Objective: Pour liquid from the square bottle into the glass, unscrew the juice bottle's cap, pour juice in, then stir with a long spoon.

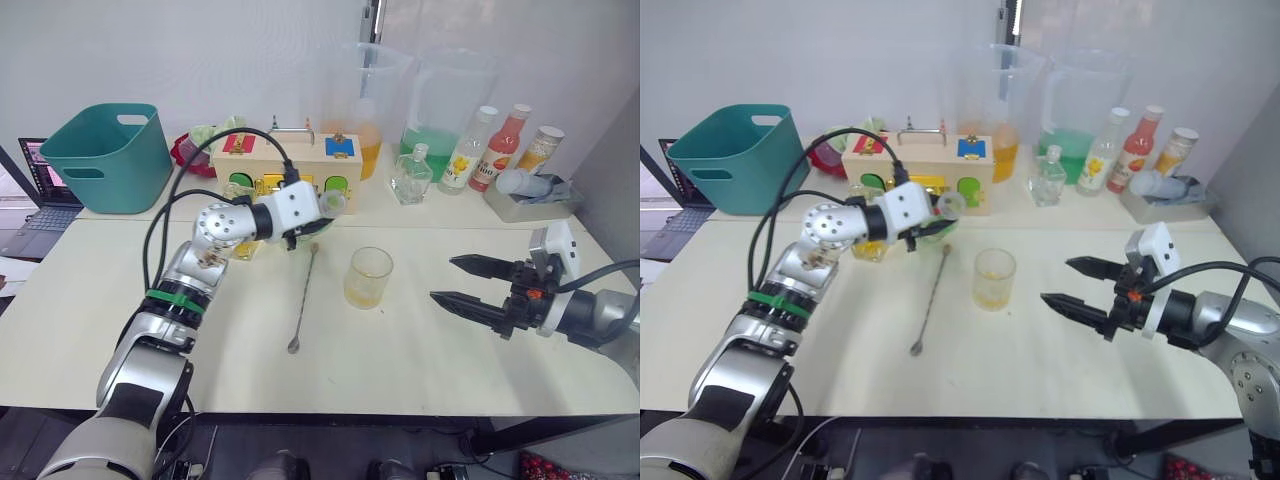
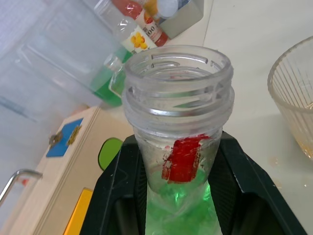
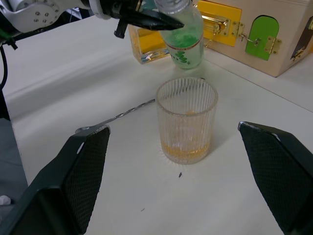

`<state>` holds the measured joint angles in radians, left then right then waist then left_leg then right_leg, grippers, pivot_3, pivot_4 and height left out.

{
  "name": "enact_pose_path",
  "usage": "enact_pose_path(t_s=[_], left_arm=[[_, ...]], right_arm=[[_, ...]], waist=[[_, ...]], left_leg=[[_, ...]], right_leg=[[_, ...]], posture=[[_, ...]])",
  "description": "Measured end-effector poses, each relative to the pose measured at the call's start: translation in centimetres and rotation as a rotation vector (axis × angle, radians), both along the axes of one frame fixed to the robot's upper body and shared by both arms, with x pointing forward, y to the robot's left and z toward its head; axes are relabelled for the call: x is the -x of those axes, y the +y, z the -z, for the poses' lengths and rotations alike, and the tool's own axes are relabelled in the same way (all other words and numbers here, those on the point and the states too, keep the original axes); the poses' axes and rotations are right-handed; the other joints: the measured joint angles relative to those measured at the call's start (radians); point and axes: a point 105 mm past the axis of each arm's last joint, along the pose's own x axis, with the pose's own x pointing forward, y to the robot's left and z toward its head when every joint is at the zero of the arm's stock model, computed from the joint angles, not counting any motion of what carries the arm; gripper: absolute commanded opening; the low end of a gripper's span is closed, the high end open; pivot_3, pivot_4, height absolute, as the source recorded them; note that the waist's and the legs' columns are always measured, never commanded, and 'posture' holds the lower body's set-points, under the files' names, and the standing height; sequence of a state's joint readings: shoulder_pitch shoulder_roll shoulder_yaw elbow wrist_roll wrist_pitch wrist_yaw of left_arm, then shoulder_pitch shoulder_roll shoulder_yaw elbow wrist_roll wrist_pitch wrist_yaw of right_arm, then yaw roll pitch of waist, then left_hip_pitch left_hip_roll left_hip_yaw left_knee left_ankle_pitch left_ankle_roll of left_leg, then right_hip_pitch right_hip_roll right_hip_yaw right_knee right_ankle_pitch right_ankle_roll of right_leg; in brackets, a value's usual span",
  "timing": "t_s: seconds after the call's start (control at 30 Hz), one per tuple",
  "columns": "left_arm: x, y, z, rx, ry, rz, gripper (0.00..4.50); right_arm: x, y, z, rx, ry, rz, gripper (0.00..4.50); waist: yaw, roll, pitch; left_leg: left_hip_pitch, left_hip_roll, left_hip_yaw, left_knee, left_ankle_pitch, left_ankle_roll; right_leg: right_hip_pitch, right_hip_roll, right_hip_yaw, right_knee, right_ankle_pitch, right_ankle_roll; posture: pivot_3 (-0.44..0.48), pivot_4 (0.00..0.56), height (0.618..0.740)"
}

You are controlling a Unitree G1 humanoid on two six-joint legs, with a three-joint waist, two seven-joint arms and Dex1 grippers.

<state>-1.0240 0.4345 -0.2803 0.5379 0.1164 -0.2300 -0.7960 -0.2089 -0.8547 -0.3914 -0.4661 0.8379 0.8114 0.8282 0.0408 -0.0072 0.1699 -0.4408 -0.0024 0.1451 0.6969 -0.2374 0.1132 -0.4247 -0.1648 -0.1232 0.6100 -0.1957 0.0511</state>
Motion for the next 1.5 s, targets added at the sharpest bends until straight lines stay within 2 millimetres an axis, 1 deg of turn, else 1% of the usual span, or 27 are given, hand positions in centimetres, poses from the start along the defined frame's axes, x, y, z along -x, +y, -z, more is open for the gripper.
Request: enact_pose_path(t_s=[0.17, 0.33, 0.43, 0.67, 0.8, 1.13, 1.23, 1.5], left_arm=[[-0.3, -0.9, 0.6, -0.069, -0.063, -0.007, 1.34], [0.1, -2.2, 0.1, -0.145, -0.248, 0.011, 1.34], [0.2, -2.6, 0.1, -0.168, -0.309, 0.015, 1.34], [0.2, -3.0, -0.2, -0.191, -0.386, -0.004, 1.34], [0.1, -3.2, 0.4, -0.261, -0.48, -0.023, 1.34], [0.0, -3.3, 0.9, -0.298, -0.534, -0.036, 1.34], [0.1, -3.3, 1.4, -0.34, -0.57, -0.023, 1.34], [-0.1, -3.2, 2.4, -0.391, -0.6, -0.018, 1.34]], right_arm=[[-0.1, 0.2, -0.3, 0.0, -0.004, 0.044, 4.46], [0.0, 0.5, -0.8, -0.007, -0.019, 0.064, 4.46], [0.2, 0.8, -1.0, -0.024, -0.018, 0.06, 4.46], [0.4, 1.1, -1.3, -0.045, -0.015, 0.065, 4.46], [0.5, 1.2, -1.4, -0.04, -0.022, 0.073, 4.46], [0.6, 1.3, -1.4, -0.036, -0.027, 0.072, 4.46], [0.6, 1.3, -1.3, -0.035, -0.024, 0.07, 4.46], [0.6, 1.1, -1.1, -0.033, -0.019, 0.069, 4.46]], waist=[[-0.001, 0.0, 0.0], [0.001, 0.0, 0.0], [0.0, 0.0, 0.0], [0.0, 0.0, 0.0], [0.0, 0.0, 0.0], [0.0, 0.0, 0.0], [0.0, 0.0, 0.0], [0.0, 0.0, 0.0]], left_leg=[[0.0, 0.0, 0.0, 0.0, -0.001, 0.002], [0.0, 0.0, 0.0, 0.002, -0.002, 0.003], [-0.001, 0.0, 0.0, 0.002, -0.002, 0.004], [-0.001, 0.0, 0.0, 0.002, -0.002, 0.004], [-0.001, 0.0, 0.0, 0.003, -0.002, 0.005], [-0.001, 0.0, 0.0, 0.004, -0.003, 0.006], [-0.001, 0.0, 0.0, 0.004, -0.003, 0.006], [-0.002, 0.0, 0.0, 0.005, -0.004, 0.007]], right_leg=[[0.0, 0.0, 0.0, 0.0, 0.0, 0.0], [0.0, -0.001, 0.0, 0.0, 0.0, 0.0], [0.0, -0.001, 0.0, 0.0, 0.0, 0.001], [0.0, -0.001, 0.0, 0.0, 0.0, 0.001], [0.0, -0.001, 0.0, 0.0, 0.0, 0.001], [0.0, -0.001, 0.0, 0.0, 0.0, 0.001], [0.0, -0.001, 0.0, 0.0, 0.0, 0.001], [0.0, -0.001, 0.0, 0.001, 0.001, 0.001]], posture=[[0.0, 0.15, 0.74], [0.0, 0.15, 0.74], [0.0, 0.15, 0.74], [0.0, 0.15, 0.74], [0.0, 0.15, 0.74], [0.0, 0.15, 0.74], [0.0, 0.15, 0.74], [0.0, 0.15, 0.74]])
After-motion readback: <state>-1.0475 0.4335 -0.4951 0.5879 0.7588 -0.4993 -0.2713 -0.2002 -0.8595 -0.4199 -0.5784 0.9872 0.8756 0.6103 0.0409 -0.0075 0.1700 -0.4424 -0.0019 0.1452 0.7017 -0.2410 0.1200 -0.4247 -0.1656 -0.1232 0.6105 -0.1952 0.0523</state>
